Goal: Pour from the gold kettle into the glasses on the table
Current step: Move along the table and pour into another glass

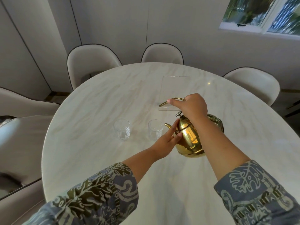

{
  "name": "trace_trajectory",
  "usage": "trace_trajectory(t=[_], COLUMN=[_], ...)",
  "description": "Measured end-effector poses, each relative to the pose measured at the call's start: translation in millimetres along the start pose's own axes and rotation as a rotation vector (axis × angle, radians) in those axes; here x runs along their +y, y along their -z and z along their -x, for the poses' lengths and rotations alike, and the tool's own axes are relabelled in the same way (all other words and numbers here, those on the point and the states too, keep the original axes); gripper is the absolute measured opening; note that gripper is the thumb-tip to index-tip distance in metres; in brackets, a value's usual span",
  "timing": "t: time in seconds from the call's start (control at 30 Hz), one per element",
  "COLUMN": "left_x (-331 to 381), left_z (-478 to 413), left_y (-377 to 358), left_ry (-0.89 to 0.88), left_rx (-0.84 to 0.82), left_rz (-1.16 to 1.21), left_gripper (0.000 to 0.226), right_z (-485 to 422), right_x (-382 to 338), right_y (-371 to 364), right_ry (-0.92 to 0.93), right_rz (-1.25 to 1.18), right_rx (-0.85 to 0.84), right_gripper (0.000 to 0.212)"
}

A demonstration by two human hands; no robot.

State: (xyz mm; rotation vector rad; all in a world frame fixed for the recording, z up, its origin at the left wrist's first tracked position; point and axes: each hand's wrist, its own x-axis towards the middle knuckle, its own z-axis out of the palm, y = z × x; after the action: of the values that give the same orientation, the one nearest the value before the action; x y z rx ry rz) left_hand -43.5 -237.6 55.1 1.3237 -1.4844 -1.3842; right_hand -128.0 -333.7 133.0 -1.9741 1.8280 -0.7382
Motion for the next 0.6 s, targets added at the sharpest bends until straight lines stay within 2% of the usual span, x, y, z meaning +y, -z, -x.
trace_trajectory(t=[0.6], left_x=[2.7], left_z=[-0.9], left_y=[-3.1], left_ry=[0.008], left_rx=[0.022], left_rz=[0.058], left_gripper=[0.057], right_z=[-4.1], right_x=[-5.8], right_y=[2.0], right_ry=[0.024], right_rz=[0.012], right_rx=[-0.03], right_gripper=[0.062])
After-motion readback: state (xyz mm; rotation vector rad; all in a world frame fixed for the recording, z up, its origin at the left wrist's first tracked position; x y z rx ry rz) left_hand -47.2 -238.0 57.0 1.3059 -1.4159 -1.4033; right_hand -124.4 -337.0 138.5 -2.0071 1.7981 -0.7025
